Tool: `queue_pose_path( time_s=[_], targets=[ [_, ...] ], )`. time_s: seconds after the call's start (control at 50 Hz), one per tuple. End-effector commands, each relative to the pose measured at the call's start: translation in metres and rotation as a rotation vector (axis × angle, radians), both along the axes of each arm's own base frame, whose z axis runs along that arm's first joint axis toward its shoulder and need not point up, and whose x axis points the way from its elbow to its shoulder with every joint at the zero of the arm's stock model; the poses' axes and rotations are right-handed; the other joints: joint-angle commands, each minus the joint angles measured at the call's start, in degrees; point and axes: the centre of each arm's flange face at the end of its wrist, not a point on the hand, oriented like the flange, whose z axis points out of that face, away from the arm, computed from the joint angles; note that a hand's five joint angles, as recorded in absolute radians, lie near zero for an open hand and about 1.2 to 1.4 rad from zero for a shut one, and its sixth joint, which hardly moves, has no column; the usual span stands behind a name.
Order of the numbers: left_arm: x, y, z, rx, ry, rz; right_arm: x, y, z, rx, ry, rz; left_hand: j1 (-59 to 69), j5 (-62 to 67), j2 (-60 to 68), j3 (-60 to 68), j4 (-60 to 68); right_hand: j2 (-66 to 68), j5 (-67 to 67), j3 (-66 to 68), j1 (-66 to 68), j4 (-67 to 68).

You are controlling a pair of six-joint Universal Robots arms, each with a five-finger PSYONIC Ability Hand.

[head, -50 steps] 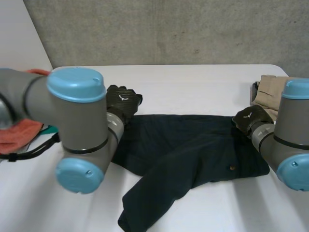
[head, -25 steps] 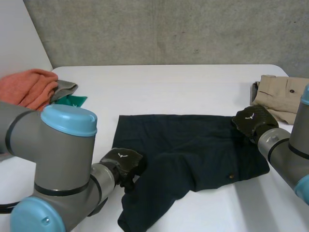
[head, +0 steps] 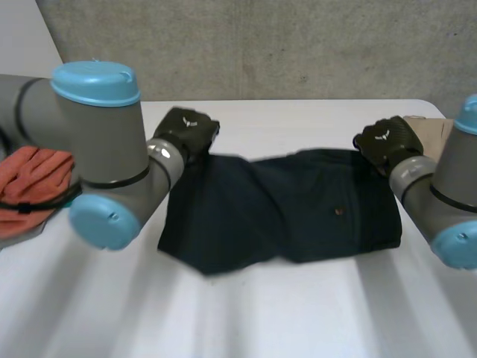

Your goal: Fold the laundry.

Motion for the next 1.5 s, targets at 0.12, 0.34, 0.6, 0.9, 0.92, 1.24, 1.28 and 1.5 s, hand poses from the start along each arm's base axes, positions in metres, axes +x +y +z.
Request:
queue_pose_path(
  time_s=[0.12, 0.34, 0.6, 0.9, 0.92, 1.24, 1.28, 1.5],
  targets=[
    [-0.043, -0.052, -0.066, -0.326, -0.112, -0.013, 0.022, -0.075, -0.056, -0.105, -0.023, -0.041, 3.8, 3.6, 1.3, 1.6, 1.2, -54.5, -54.9, -55.1, -49.7, -55.2],
    [-0.055, -0.017, -0.015, -0.439, -0.012, -0.046, 0.018, -0.056, 0.006, -0.192, -0.141, -0.111, -55.9, -56.1, -58.4, -58.1, -58.5, -58.0, -58.4, -58.6, -53.2, -58.8],
    [-0.010, 0.041, 0.012, -0.208, 0.227, -0.057, -0.025, 0.024, -0.034, 0.277, -0.085, -0.063, -55.9, -56.1, -58.4, -58.1, -58.5, -53.9, -54.3, -54.5, -49.1, -54.6],
    [-0.005, 0.058, -0.009, -0.043, 0.318, -0.126, -0.030, -0.007, -0.086, 0.297, -0.145, -0.053, -55.9, -56.1, -58.4, -58.1, -58.5, 11.7, 11.3, 11.1, 16.5, 10.9],
    [-0.005, 0.058, -0.009, -0.043, 0.318, -0.126, -0.032, -0.008, -0.087, 0.296, -0.140, -0.069, -55.9, -56.1, -58.4, -58.1, -58.5, 12.0, 11.6, 11.4, 16.8, 11.2],
    [0.008, 0.053, 0.011, -0.085, 0.343, -0.093, -0.056, -0.017, -0.014, -0.139, 0.181, -0.155, -55.9, -56.1, -58.4, -58.1, -58.5, 12.0, 11.6, 11.4, 16.8, 11.2],
    [0.010, 0.051, 0.011, -0.086, 0.342, -0.087, -0.031, -0.011, -0.007, -0.203, 0.183, -0.082, -55.9, -56.1, -58.4, -58.1, -58.5, 12.0, 11.6, 11.4, 16.8, 11.2],
    [0.034, 0.033, 0.021, -0.116, 0.353, 0.030, 0.113, 0.123, -0.062, -0.231, 0.104, 0.788, -55.9, -56.1, -58.4, -58.1, -58.5, 12.0, 11.6, 11.4, 16.8, 11.2]
  ],
)
